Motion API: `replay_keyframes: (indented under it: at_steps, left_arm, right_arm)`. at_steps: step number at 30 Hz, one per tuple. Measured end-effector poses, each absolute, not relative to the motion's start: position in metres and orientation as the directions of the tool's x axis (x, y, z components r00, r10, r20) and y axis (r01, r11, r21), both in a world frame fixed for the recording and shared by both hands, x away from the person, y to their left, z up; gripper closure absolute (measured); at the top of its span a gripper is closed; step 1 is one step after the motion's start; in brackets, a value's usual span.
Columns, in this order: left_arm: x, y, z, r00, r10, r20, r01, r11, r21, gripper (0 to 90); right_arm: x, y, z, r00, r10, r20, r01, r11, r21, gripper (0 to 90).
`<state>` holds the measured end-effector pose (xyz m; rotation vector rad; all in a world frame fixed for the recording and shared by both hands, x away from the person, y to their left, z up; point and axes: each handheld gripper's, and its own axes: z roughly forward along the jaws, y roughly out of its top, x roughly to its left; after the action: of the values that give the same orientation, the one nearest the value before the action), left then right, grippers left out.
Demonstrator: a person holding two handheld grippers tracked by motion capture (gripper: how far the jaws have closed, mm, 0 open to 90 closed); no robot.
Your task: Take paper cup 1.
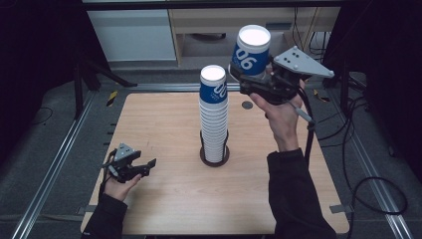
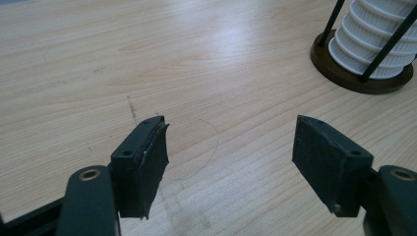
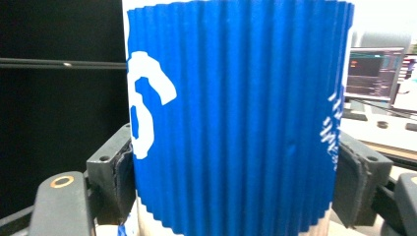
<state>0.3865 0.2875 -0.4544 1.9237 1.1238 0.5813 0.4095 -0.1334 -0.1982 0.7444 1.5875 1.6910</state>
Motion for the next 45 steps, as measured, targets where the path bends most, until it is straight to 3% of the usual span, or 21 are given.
replay_keyframes:
  at_steps: [16, 33, 45]
  left_arm:
    - [0.382, 0.274, -0.451, 0.528, 0.849, 0.003, 0.486, -0.306, 0.819, 28.7]
    - [0.381, 0.266, -0.449, 0.559, 0.829, -0.012, 0.477, -0.310, 0.823, 28.4]
    - [0.380, 0.262, -0.450, 0.575, 0.818, -0.018, 0.479, -0.318, 0.818, 28.3]
  right_arm:
    - [0.385, -0.191, -0.269, -0.569, 0.821, -0.048, -0.008, 0.053, 0.999, 20.5]
    - [0.382, -0.206, -0.359, -0.582, 0.813, -0.017, 0.134, 0.117, 0.984, 20.4]
    - [0.379, -0.215, -0.373, -0.588, 0.808, -0.045, 0.162, 0.171, 0.972, 20.4]
